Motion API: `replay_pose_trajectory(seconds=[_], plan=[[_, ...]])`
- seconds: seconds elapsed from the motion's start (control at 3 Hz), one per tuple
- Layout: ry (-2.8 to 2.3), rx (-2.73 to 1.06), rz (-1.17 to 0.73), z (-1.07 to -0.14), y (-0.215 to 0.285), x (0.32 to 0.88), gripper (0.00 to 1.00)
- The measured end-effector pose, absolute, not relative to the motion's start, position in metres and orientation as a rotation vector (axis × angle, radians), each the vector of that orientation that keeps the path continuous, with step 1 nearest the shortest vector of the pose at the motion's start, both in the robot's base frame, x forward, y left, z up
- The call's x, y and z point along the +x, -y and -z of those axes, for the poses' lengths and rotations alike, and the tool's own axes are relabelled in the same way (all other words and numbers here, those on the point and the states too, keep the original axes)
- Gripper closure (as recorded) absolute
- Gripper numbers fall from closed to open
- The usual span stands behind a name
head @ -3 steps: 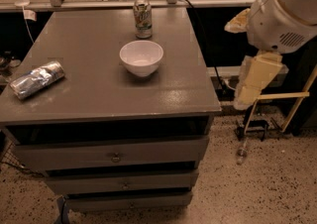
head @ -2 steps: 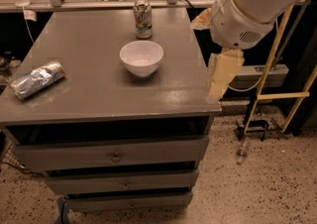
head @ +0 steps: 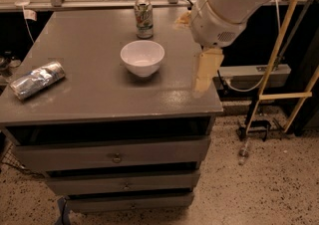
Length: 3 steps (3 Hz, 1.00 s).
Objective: Move white bowl near redbull can
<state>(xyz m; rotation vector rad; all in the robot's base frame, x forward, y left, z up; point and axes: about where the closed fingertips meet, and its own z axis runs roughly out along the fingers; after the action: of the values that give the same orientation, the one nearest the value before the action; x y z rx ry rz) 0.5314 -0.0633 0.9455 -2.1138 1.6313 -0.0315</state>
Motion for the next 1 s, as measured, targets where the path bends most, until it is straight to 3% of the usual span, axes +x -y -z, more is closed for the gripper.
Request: replay_pose_trajectory(seconds=[0.33,1.0], plan=[[-1.508,-2.214,0.019,-0.921,0.032,0.575,0.0],[-1.408,-2.356,0.015,-0.892,-0.004,0.609,0.0]])
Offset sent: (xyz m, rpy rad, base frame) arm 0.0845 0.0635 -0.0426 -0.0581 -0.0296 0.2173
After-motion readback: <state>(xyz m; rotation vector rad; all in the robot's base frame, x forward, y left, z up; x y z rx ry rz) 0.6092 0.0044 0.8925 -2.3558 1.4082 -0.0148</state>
